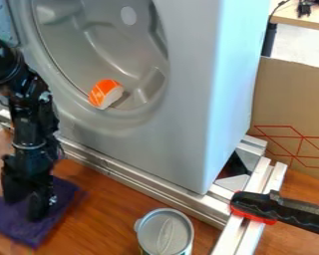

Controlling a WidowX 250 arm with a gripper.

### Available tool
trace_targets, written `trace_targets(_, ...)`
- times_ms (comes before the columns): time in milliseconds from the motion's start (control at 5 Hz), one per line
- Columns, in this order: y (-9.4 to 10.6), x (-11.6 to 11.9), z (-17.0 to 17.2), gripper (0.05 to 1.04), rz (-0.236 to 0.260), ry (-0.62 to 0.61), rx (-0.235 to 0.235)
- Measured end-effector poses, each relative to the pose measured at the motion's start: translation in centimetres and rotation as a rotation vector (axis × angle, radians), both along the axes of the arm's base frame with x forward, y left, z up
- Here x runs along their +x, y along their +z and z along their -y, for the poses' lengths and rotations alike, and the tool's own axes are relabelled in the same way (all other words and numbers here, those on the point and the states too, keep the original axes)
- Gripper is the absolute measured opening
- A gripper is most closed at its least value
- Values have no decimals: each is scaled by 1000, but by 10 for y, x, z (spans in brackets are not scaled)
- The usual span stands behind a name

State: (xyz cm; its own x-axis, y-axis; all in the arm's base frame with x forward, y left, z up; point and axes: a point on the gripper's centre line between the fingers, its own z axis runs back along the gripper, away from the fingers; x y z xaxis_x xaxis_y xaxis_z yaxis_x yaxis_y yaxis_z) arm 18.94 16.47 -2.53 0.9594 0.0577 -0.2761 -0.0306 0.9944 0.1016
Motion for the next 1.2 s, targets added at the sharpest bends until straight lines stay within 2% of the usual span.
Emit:
trace_targets(200, 2, -12, -21, 1000, -37, 63, 10)
trace_targets(400, 5, -35, -37, 1000, -104, 105, 14)
trace_targets(600, 9, -49, -43, 1000, -92, 99, 2)
trace_targets(800, 9, -44, -45, 1000, -33, 28, -19)
trace_targets(1200, 41, -40, -24, 1000, 112, -93, -47)
